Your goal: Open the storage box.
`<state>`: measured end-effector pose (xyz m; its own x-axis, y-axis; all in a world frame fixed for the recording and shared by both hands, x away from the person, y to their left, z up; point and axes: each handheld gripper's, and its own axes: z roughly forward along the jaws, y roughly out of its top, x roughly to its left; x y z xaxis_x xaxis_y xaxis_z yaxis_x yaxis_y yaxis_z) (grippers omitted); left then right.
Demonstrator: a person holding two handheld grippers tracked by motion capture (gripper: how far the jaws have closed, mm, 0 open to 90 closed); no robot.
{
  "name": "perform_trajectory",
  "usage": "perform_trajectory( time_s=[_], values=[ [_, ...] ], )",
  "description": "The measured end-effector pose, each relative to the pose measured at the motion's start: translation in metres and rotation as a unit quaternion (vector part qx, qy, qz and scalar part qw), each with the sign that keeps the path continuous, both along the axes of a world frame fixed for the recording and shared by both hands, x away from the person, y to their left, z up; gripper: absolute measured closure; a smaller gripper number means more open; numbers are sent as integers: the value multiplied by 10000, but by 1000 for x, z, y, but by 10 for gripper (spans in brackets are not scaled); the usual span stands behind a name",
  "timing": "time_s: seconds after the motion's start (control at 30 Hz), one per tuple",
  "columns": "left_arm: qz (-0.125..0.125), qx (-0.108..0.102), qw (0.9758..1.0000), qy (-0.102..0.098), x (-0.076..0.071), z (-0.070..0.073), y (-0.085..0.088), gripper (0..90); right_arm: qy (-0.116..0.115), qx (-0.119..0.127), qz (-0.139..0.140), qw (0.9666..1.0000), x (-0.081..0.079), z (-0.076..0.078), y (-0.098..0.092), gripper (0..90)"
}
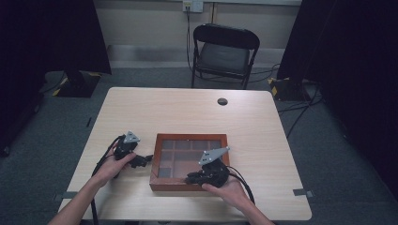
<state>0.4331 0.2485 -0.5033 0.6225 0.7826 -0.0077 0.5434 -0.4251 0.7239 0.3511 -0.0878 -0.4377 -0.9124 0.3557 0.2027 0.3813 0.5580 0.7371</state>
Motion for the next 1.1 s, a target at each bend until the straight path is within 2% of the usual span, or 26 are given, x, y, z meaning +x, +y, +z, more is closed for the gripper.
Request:
perform_trajectory(
  time_s=[0.17,0.6,1.1],
  values=[
    [-1,34,10000,-10,0,0,0,20,22,7,11,10000,0,2,0,810],
    [-1,40,10000,-10,0,0,0,20,4,206,-42,9998,1,11,-4,809],
    [-21,38,10000,2,0,0,0,17,-1,283,-68,9996,2,18,-5,810]
  ],
)
